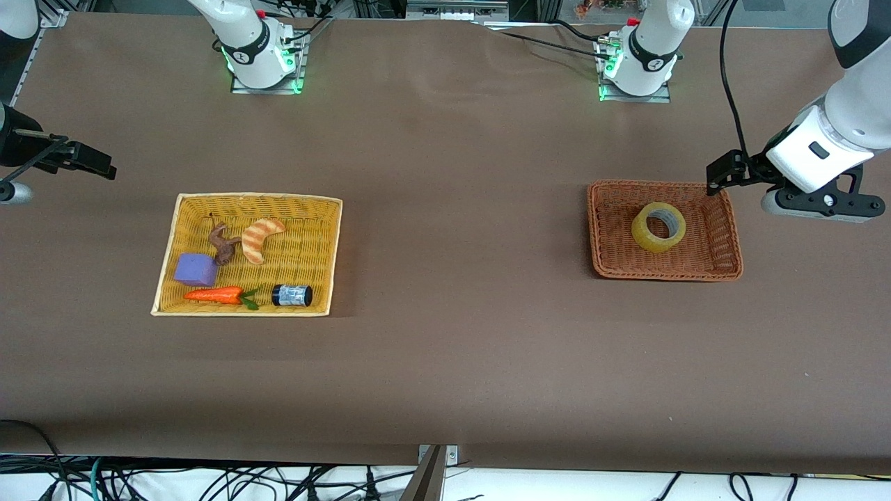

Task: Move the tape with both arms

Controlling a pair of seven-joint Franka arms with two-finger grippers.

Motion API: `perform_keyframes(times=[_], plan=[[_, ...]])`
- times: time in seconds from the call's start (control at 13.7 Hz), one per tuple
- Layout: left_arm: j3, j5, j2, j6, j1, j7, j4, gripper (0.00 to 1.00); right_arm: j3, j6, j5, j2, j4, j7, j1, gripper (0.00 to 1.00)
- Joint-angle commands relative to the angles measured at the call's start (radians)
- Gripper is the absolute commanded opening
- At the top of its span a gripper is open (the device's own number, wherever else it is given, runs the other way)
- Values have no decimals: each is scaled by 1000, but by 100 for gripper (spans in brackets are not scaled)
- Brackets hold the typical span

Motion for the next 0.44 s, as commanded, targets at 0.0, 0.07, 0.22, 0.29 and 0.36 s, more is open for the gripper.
perform_keyframes(times=[0.0,0.07,0.22,0.29,0.36], plan=[[23,-8,11,-27,-38,-59,29,100,4,-8,18,8,21,-21,-11,100],[23,-6,13,-27,-36,-57,29,100,4,-8,18,8,21,-21,-11,100],[20,-9,14,-28,-27,-51,34,100,4,-8,18,8,21,-21,-11,100],[20,-11,14,-28,-27,-50,34,100,4,-8,18,8,21,-21,-9,100],[20,-11,14,-28,-27,-50,34,100,4,-8,19,8,21,-21,-9,100]])
